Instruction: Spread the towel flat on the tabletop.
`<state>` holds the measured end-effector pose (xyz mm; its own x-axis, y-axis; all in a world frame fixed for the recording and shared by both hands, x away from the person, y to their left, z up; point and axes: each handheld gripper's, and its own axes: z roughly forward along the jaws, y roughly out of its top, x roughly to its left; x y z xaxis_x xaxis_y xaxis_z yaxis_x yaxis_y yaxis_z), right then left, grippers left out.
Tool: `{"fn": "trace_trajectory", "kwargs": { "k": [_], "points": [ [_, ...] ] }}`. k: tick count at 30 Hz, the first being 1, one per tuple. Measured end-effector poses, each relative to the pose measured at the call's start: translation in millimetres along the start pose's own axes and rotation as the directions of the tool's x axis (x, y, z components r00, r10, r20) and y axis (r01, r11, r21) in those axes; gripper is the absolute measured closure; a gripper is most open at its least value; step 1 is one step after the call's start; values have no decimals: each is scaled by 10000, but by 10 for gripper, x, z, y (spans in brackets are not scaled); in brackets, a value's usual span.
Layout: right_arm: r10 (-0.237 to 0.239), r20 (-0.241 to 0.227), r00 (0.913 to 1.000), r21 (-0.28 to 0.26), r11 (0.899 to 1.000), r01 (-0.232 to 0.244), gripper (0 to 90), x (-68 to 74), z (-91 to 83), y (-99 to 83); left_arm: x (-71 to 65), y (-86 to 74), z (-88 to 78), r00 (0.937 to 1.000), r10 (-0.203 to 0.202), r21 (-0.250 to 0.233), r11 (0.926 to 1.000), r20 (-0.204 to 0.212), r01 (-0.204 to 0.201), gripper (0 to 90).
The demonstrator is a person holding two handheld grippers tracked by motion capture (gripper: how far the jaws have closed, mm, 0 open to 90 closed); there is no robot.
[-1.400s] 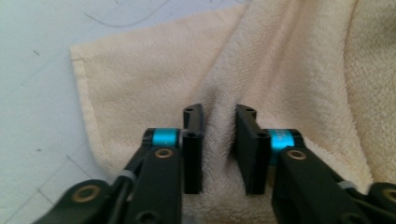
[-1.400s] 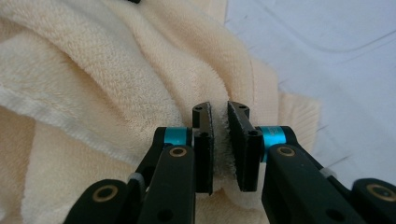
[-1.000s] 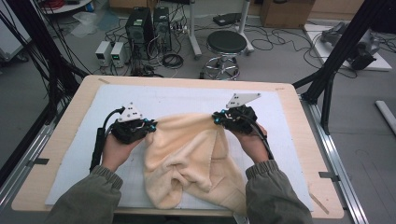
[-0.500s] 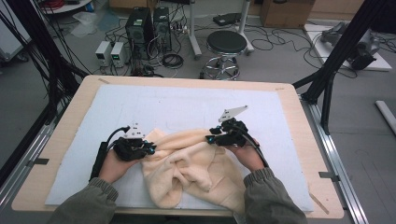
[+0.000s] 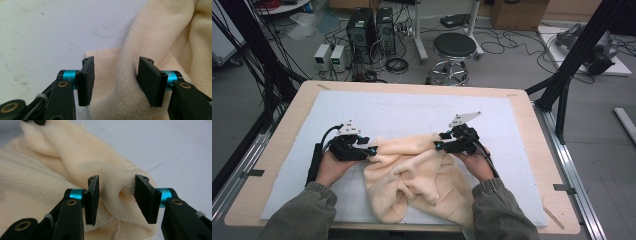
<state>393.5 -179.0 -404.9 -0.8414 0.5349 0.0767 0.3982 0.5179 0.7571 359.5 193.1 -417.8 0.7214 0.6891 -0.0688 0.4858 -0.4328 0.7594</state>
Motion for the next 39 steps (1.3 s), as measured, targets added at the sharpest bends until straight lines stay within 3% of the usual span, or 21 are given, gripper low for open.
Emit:
{"fn": "trace_trajectory", "kwargs": {
  "k": [3,6,7,9,11,13,16,21,24,25,27,28,29,30,31,32,33,35,39],
  "points": [
    [123,-111,9999,909,9958,-112,669,-31,145,-74,-71,-28,98,9978,454,588,9971,491,-483,632],
    [238,-396,9989,967,9951,-198,761,-35,141,-103,-144,-25,98,9945,901,686,9932,537,-937,727],
    [37,-387,9992,971,9953,1,768,-27,119,-99,-146,-24,89,9941,926,669,9931,558,-963,743],
    [-137,-329,9994,776,9969,163,774,-14,52,-82,-145,-14,30,9944,968,491,9939,429,-989,782],
    [-78,-266,9996,390,9992,88,775,-10,-53,-63,-138,0,-33,9953,930,154,9955,251,-934,802],
    [-310,-126,9994,90,9995,311,776,-5,-152,-40,-133,33,-119,9963,856,-334,9958,101,-852,812],
    [-492,-47,9988,-446,9978,489,776,48,-321,12,-174,126,-241,9961,872,-973,9914,-111,-879,818],
    [-541,-276,9982,-325,9981,532,776,95,-405,12,-230,184,-290,9931,1169,-859,9894,-25,-1167,819],
    [-635,-286,9976,-236,9977,628,794,58,-414,46,-144,297,-301,9934,1045,-1185,9869,-470,-1094,827],
    [-755,36,9971,-170,9970,756,802,28,-432,113,-84,400,-301,9928,904,-1577,9822,-783,-1019,830],
    [-978,1100,9891,-489,9934,1037,804,-92,-507,387,74,766,-285,9881,571,-2139,9730,-1426,-871,826],
    [-840,1823,9796,-881,9909,1014,765,-176,-555,573,137,972,-271,9771,585,-2328,9667,-2044,-1066,792],
    [-569,2625,9633,-1326,9867,944,659,-266,-603,741,192,1139,-245,9618,394,-2357,9660,-2711,-1060,671],
    [-67,3123,9500,-1573,9858,586,590,-353,-636,873,249,1256,-225,9609,-122,-2237,9733,-2765,-520,503],
    [495,3002,9526,-1725,9850,31,551,-434,-658,951,288,1308,-217,9698,-392,-2147,9766,-2408,-138,423],
    [781,2736,9587,-1827,9828,-279,540,-471,-665,977,286,1299,-208,9740,-209,-2112,9770,-2258,-280,446],
    [609,2681,9615,-1756,9844,-133,537,-467,-657,961,271,1244,-195,9721,187,-1914,9794,-2337,-648,465],
    [299,2312,9725,-1262,9920,-5,526,-424,-587,831,276,1107,-162,9783,163,-1753,9831,-2067,-534,467],
    [501,1824,9819,-673,9970,-384,514,-348,-471,490,233,709,-127,9871,241,-1317,9903,-1584,-453,468]
  ]
}}
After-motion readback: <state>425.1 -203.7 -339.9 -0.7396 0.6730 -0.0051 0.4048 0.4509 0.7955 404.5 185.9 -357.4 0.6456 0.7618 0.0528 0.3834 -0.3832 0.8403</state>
